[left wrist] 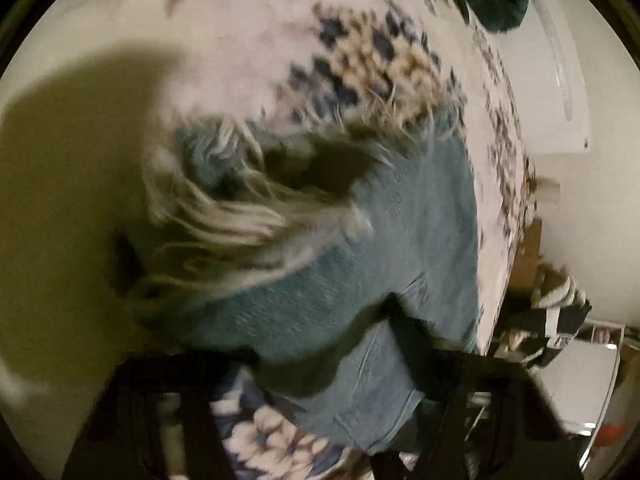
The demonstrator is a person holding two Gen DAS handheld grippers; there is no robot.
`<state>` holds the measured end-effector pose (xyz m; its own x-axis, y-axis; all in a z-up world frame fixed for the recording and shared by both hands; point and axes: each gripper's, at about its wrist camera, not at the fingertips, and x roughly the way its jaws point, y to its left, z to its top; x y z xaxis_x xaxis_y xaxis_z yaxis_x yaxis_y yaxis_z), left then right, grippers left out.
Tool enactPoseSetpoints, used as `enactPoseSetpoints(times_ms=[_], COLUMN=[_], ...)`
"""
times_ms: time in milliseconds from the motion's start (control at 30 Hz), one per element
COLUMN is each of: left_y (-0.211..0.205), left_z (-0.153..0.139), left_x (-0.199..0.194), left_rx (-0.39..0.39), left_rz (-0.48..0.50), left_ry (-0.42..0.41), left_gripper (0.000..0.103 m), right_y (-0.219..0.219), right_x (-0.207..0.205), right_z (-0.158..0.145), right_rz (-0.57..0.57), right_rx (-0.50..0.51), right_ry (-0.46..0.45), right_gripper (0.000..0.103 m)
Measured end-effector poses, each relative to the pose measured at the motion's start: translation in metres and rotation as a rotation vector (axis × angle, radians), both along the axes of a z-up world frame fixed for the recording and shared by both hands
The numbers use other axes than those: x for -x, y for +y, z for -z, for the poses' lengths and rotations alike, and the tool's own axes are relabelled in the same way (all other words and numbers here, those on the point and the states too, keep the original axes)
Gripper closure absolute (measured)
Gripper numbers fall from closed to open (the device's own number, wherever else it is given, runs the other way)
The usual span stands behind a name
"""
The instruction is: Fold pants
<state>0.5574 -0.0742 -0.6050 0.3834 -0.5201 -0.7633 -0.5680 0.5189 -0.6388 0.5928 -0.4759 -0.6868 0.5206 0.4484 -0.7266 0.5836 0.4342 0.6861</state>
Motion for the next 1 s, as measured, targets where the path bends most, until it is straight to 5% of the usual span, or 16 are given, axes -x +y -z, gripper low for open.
enactPoseSetpoints(times_ms=[233, 467, 600, 767, 833, 1000], left_y=[-0.004, -0.014, -0.017, -0.023, -0.024, -0.036], left_z=[-0.025, -0.015, -0.027, -0.059, -0.071, -0.117], left_x=[0.031, 0.038, 0.033, 0.041, 0.048, 0.062], left_rx=[-0.065, -0.081, -0.139, -0.343, -0.464, -0.655], left_rz=[0.050, 0.080, 0.144, 0.273, 0.329, 0.480], left_ry=[-0.085, -0.057, -0.046, -0.055, -0.037, -0.121], left_gripper=[0.083, 0.083, 0.078, 0.058, 0.022, 0.018], right_y=[0.003, -0.010, -0.010, 0.010, 0.020, 0.058], right_x=[-0.001, 0.004, 0.001, 0.019, 0.027, 0.045], right_z=[-0.046, -0.035, -0.033, -0.073, -0.092, -0.149], right_rz=[-0.072, -0.089, -0.122, -0.236, -0.274, -0.356], right_rx=[0.128, 0.152, 0.136, 0.363, 0.479, 0.840], right_ry=[-0.073, -0.022, 0.041, 0.062, 0.064, 0.090], right_gripper=[0.069, 0.069, 0.052, 0.023, 0.009, 0.002])
